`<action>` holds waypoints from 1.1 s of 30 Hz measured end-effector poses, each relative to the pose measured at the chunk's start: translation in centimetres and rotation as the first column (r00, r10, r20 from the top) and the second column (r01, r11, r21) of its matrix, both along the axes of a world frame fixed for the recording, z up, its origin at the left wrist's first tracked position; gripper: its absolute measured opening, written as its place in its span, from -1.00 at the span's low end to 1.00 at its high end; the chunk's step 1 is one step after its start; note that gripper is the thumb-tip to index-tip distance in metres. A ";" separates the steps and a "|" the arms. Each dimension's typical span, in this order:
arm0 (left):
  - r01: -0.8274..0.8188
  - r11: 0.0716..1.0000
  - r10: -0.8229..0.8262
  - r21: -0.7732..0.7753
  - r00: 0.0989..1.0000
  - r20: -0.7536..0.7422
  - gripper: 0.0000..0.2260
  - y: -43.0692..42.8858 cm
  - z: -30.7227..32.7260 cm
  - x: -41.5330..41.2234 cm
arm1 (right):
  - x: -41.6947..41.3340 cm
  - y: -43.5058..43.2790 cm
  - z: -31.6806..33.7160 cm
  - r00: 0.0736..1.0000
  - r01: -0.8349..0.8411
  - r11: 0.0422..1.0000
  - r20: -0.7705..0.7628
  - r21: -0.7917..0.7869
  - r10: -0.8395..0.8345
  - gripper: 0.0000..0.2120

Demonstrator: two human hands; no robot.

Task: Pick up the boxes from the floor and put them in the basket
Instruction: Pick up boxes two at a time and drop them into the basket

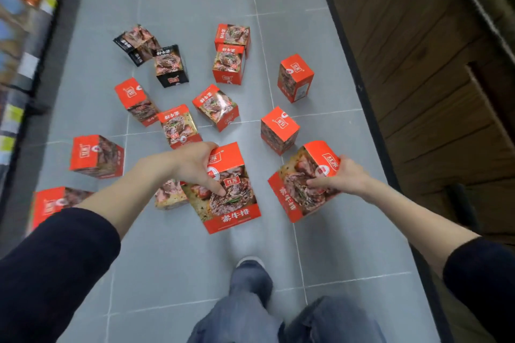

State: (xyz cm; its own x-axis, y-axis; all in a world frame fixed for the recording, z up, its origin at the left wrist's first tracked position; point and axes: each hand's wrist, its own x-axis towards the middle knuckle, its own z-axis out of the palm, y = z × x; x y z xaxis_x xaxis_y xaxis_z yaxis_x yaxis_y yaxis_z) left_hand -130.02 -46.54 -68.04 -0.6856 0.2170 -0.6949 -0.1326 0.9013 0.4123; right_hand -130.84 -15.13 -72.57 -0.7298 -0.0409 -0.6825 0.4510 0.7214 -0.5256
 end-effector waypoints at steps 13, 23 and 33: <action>-0.404 0.911 0.389 -0.085 0.909 -0.147 -0.29 -9.2 41.6 19.1 | 3.7 -15.5 43.2 0.657 -0.748 0.662 -0.187 -0.043 0.730 -0.23; -0.836 0.530 0.775 -0.143 0.546 -0.319 -0.21 -6.9 57.0 48.6 | 22.0 -27.4 59.9 -0.002 -0.991 0.056 -0.431 0.121 0.902 -0.19; -0.978 -0.118 0.887 -0.170 -0.027 -0.461 -0.21 8.3 63.8 81.6 | 52.4 -30.6 65.6 -0.547 -0.828 -0.524 -0.491 0.200 0.678 -0.19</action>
